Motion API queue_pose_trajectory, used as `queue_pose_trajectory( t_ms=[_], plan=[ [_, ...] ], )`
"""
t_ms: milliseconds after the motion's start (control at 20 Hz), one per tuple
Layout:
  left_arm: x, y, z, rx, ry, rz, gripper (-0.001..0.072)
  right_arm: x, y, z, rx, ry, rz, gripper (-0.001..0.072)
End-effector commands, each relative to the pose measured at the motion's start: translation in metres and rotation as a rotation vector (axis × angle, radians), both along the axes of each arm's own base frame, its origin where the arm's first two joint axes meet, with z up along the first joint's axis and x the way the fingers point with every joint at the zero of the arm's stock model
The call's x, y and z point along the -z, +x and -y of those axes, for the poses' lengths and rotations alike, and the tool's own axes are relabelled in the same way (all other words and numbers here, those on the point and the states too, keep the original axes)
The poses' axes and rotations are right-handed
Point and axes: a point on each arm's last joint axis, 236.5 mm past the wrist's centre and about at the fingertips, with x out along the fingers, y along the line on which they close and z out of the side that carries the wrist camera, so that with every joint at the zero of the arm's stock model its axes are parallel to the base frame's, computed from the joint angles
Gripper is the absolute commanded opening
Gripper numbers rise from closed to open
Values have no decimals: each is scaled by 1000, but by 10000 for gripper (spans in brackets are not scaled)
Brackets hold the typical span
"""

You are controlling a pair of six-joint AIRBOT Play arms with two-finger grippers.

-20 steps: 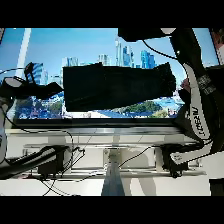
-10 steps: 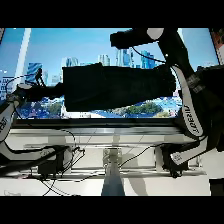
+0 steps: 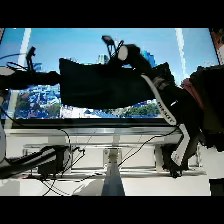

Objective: Fold the clothes and pants, and hang the long-sleeved shirts on hangers.

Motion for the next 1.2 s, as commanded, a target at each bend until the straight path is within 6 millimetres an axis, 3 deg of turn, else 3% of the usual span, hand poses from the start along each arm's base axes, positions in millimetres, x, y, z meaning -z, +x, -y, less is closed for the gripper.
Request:
queue_pose_trajectory(
  t_ms=[0,150,250,350,500,650,800,1000,1100,1150],
  plan=[
    [-73,3,-17,-47,103,226,18,30,-68,-65,-43,26,-132,28],
    [-99,9,-59,-180,235,336,19,16,-115,-127,-113,122,-101,27],
    [-107,9,-73,-252,217,334,19,10,-133,-148,-141,151,-62,28],
    [-104,9,-73,-277,191,305,19,9,-128,-147,-149,136,-22,28],
    [-93,10,-49,-217,167,272,19,4,-86,-107,-113,65,28,28],
    [-80,8,2,-104,112,236,19,-19,-25,-44,-7,28,52,28],
    [-75,-1,80,49,0,204,19,-49,27,24,125,33,66,28],
    [-76,-10,195,141,-219,161,20,-89,72,103,270,49,104,28],
    [-67,-18,245,155,-279,128,26,-112,86,133,328,64,142,28],
    [-59,-22,265,153,-285,119,80,-124,92,148,352,67,167,28]
  ],
)
